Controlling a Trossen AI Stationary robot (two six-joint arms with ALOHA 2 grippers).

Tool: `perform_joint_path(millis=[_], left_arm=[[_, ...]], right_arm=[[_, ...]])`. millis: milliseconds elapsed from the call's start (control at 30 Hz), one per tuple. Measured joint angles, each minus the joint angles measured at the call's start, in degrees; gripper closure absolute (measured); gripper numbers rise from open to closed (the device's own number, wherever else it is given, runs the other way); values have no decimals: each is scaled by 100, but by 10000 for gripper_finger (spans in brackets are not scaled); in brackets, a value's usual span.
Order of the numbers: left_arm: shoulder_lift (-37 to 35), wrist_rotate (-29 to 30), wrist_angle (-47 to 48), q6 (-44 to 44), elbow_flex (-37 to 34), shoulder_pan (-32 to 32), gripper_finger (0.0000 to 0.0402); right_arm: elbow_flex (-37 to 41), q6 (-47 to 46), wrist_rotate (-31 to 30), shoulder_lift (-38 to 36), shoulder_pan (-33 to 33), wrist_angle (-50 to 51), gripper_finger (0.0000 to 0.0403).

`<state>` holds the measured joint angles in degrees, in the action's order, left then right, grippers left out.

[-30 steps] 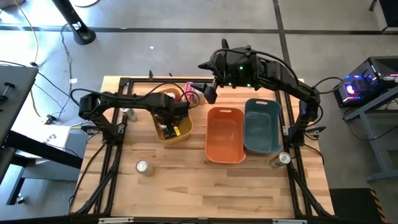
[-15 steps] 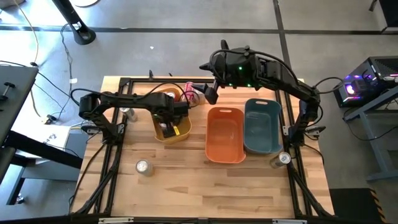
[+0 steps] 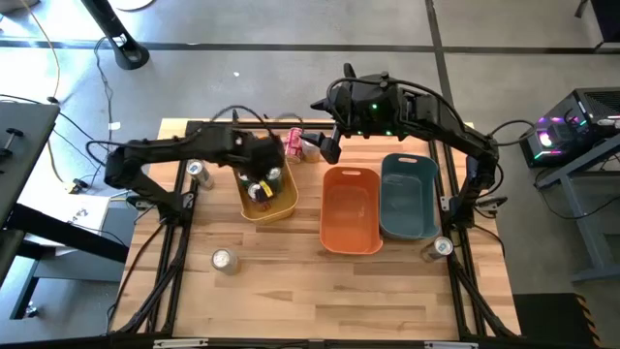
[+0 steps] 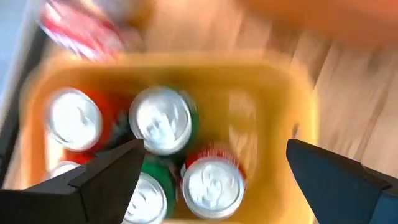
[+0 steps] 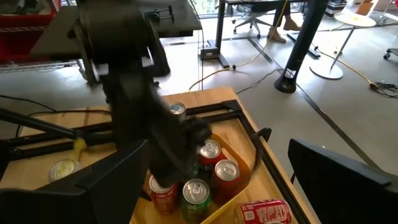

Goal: Sort soda cans
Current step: Put the red-white soda can into the yellow bin

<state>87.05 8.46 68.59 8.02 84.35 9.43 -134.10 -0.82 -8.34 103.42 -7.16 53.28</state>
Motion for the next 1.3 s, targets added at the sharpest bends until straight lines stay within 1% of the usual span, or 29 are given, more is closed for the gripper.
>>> perform_joint_path(millis=[100,200,333,467,567,700,800,867,967,1067,1200,1300], left_arm=[[-303,219,-671,200,42,86,17],[-372,209,-1502,392,-48,393,17],[34,193,-2027,643,-58,1047,17],[690,40,-2424,977,217,1880,18],[1224,-138,-2425,1181,595,2397,24],[1934,-488,-2249,1184,1181,2830,31],[2478,-574,-1954,842,1684,3002,36],[2870,-616,-1555,581,2016,3079,37],[3302,-621,-1097,188,2407,3112,37],[3554,-667,-973,114,2525,3120,37],[3789,-1314,-989,254,2515,3121,37],[3937,-1374,-998,374,2523,3117,37]], right_arm=[[0,-5,2,0,-34,35,24],[0,-20,7,0,-93,56,24],[0,-20,7,0,-202,72,24],[0,-71,9,0,-329,60,24],[0,-114,24,0,-385,52,24],[0,-247,25,0,-420,26,24],[0,-375,26,0,-421,22,24],[0,-496,15,0,-421,19,24],[0,-713,-174,0,-421,11,24],[0,-879,-433,0,-421,11,24],[0,-1073,-623,0,-421,51,24],[0,-1071,-627,0,-423,86,24]])
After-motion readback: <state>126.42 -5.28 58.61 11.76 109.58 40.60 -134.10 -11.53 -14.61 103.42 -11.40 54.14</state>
